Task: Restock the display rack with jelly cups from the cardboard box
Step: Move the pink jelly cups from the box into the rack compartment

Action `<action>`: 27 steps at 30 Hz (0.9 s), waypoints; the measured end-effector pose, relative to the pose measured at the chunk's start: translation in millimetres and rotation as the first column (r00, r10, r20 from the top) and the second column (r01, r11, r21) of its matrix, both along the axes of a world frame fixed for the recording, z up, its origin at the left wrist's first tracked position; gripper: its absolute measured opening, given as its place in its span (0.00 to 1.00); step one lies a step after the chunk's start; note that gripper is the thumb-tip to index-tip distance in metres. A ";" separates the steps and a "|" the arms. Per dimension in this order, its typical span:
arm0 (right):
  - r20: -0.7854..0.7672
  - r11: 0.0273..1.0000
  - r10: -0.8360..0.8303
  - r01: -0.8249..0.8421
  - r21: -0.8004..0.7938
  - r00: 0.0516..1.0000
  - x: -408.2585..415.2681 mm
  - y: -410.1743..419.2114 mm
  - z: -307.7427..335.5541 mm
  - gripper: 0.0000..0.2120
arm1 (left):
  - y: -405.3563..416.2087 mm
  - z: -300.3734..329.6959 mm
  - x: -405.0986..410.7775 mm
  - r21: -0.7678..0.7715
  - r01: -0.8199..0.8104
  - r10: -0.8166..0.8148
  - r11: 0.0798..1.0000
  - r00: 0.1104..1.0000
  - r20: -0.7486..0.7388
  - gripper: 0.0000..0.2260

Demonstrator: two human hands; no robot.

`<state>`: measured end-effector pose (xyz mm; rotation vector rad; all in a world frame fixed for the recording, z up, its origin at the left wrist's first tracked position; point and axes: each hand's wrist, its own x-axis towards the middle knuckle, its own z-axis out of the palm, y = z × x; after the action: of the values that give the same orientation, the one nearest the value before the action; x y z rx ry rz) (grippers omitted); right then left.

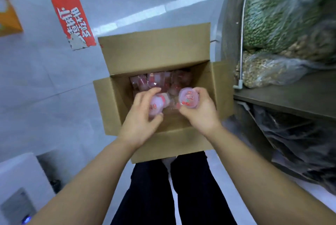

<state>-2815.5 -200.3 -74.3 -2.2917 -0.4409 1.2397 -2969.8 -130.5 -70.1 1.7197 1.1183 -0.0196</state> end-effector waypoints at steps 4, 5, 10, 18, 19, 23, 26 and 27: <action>-0.027 0.979 -0.131 0.133 0.154 0.991 -11.0 -14.1 153.1 0.19 | -4.3 137.1 -2.9 0.062 -0.069 0.067 0.996 0.997 0.033 0.29; -0.030 0.971 -0.151 0.154 0.185 0.988 -12.7 -18.1 194.1 0.18 | -4.5 175.1 0.4 0.090 -0.048 0.044 0.995 0.998 0.049 0.30; 0.015 0.892 -0.293 0.268 0.364 0.956 -10.7 -48.1 378.4 0.18 | -5.7 351.1 35.2 0.278 0.057 -0.106 0.959 0.981 0.162 0.28; 0.162 0.710 -0.496 0.291 0.641 0.853 41.1 -137.5 560.6 0.20 | -57.3 540.8 133.0 0.508 0.194 -0.460 0.839 0.752 0.472 0.19; 0.188 0.697 -0.516 0.282 0.659 0.836 48.5 -145.8 570.8 0.20 | -64.2 551.9 144.2 0.481 0.221 -0.474 0.848 0.724 0.502 0.19; 0.293 0.641 -0.632 0.272 0.718 0.717 86.3 -195.3 610.1 0.25 | -105.9 591.5 198.2 0.391 0.334 -0.513 0.858 0.602 0.612 0.28; 0.346 0.618 -0.676 0.245 0.747 0.651 117.3 -231.3 630.5 0.26 | -136.1 612.0 237.2 0.433 0.416 -0.597 0.800 0.477 0.645 0.32; 0.359 0.616 -0.686 0.243 0.750 0.633 127.6 -240.1 635.9 0.24 | -142.8 616.7 248.8 0.445 0.424 -0.610 0.789 0.451 0.651 0.32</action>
<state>-2687.9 -440.5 561.7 -1.9125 -0.3227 -0.0406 -2721.0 -273.4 546.6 1.9097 -0.1066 0.4489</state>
